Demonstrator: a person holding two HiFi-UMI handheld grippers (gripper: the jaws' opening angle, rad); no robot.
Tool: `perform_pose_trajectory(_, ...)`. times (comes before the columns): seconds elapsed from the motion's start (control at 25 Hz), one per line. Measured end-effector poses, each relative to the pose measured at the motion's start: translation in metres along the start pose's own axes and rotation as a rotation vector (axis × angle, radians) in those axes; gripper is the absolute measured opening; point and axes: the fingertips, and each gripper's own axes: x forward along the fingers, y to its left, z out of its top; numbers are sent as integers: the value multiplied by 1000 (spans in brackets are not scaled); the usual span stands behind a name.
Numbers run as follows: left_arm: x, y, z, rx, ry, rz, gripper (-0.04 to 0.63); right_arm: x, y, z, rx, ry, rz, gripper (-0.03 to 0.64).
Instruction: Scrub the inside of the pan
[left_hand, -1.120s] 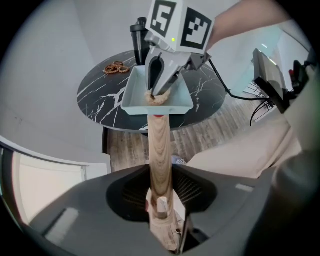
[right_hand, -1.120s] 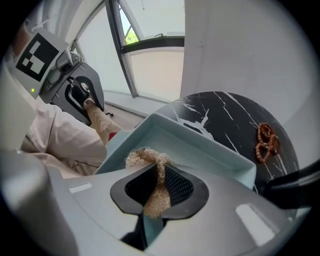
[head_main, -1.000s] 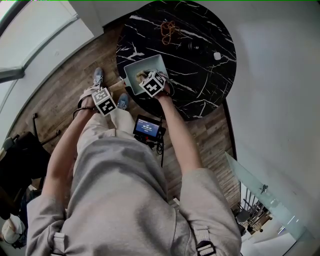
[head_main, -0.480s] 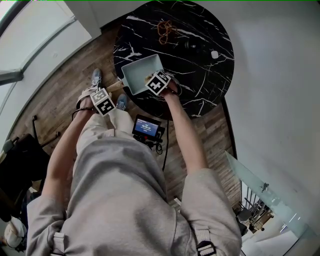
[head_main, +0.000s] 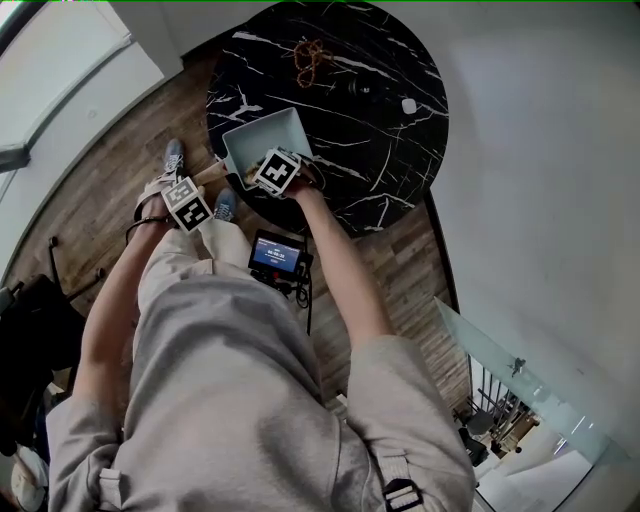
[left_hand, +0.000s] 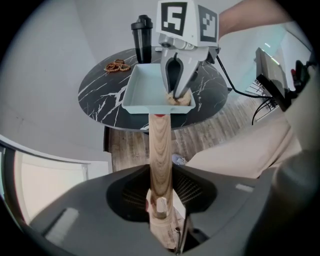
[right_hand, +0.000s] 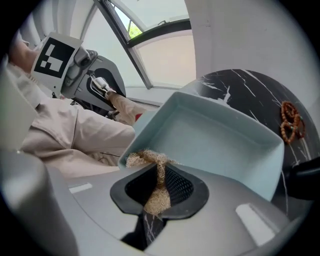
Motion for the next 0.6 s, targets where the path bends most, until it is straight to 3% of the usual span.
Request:
perform_pose_trajectory(0.12,0,-1,5,-15,-36,2,135,3,7,4,12,-29,8,63)
perform_pose_trajectory(0.24,-3,-1,6,-14,-108,16,140,-14,0,5,118,-136,-23,66)
perform_pose_trajectory(0.4,-22,3,10,-20,-236,50,156,-64,-12,18,266,-427,-72,69)
perform_pose_trajectory(0.6,-84,8,37,-139,-529,124,158,-156,7,29,273,-776,-194,71)
